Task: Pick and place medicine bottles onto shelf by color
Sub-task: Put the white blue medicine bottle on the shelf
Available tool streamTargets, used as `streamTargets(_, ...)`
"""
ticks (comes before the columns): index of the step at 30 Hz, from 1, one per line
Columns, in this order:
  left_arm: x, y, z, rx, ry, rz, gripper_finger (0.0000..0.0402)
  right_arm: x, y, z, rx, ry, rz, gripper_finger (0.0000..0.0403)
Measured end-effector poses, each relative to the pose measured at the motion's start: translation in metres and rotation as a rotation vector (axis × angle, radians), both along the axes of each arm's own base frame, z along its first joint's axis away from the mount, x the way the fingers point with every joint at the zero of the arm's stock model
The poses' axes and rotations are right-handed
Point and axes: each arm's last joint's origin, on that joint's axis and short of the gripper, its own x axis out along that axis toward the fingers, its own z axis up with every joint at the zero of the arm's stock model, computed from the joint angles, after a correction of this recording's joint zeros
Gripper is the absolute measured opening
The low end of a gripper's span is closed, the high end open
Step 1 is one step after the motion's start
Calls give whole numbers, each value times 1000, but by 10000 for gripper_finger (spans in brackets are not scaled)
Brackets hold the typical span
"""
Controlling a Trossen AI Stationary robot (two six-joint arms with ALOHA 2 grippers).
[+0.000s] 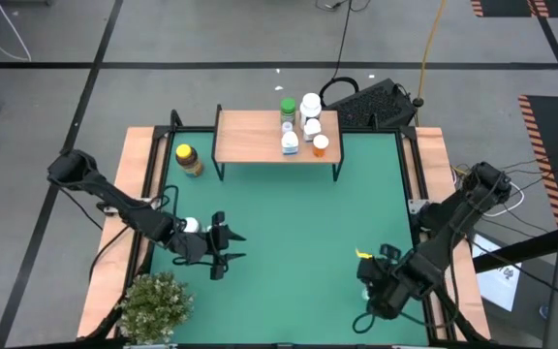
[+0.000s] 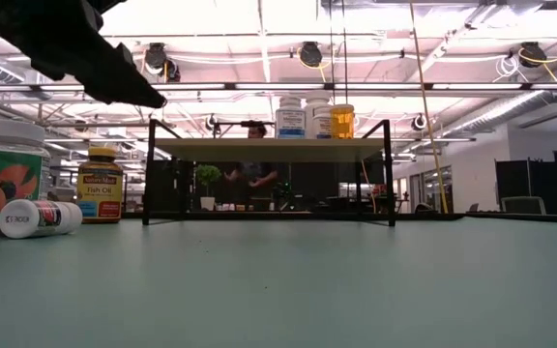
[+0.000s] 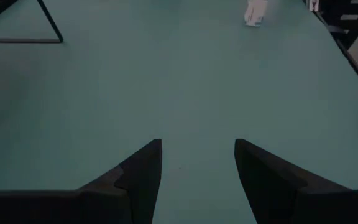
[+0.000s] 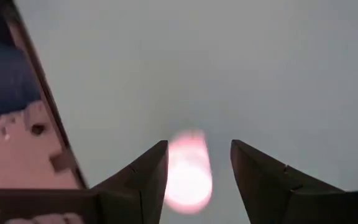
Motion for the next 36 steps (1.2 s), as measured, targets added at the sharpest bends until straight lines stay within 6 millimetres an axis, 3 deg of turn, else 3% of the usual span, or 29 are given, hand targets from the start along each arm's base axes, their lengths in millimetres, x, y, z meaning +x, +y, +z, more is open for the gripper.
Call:
streamTargets(6,5,0,-3,36,-18,-3,205,-24,3,-9,31,222,-142,183)
streamTargets(10,10,4,-3,58,-36,2,205,-35,10,-17,30,236,-162,183)
streamTargets(14,13,6,-5,63,-33,9,205,-44,21,-36,93,176,-224,186)
streamTargets(19,12,6,-7,63,-14,-7,205,-61,39,-74,271,126,-254,200)
streamTargets(25,12,6,-6,60,-19,-7,205,-79,24,-113,243,134,-269,194)
streamTargets(36,11,4,-7,65,-8,-18,205,-74,17,-121,151,-146,-131,180)
